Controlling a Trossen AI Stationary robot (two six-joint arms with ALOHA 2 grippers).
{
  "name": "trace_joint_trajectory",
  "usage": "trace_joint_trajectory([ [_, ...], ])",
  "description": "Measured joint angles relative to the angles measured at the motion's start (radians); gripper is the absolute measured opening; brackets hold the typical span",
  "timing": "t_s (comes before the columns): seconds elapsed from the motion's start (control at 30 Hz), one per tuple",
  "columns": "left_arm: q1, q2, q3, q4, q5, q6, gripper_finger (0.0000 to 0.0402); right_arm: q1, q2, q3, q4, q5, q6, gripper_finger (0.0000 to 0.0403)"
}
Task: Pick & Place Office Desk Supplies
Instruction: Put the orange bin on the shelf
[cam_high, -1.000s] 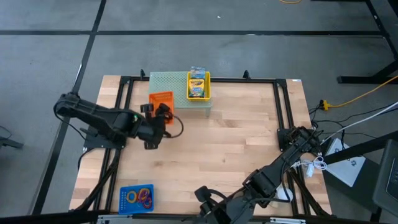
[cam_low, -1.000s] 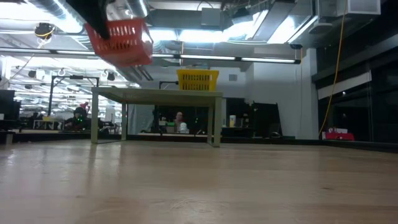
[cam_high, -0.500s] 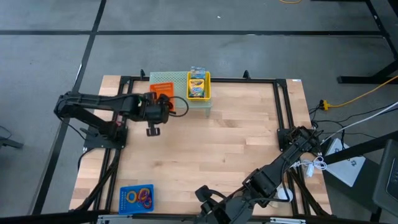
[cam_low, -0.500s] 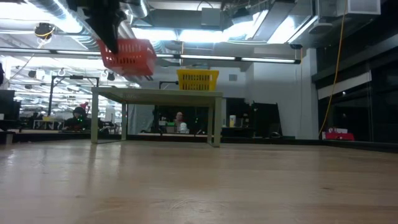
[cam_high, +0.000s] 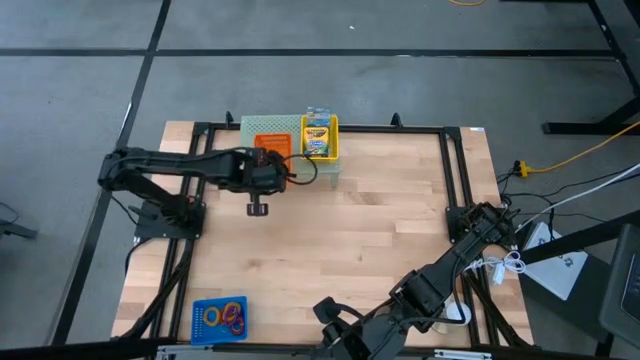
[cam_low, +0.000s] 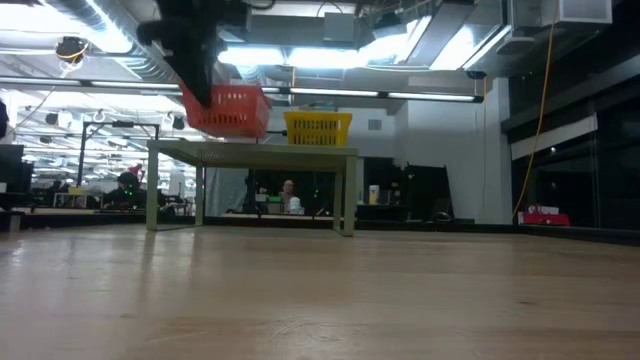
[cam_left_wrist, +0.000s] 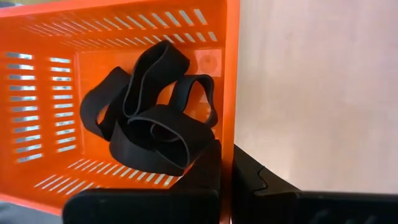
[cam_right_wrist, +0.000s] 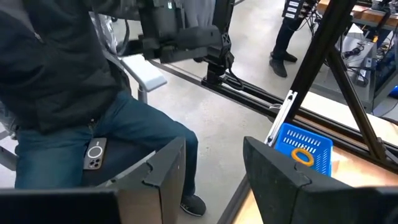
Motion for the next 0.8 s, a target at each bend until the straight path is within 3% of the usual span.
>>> trace_joint_trajectory([
  [0.3, 0.071, 0.048, -0.001, 0.012, -0.025, 0.064, 0.0003, 0.0, 0.0, 0.0, 0.0, 0.0, 0.001, 0.0162],
  [0.8, 0.199, 0.041, -0.001, 0.119, 0.071, 0.193, 0.0003, 0.0, -0.001, 0.0, 0.0, 0.0, 0.007, 0.0162],
])
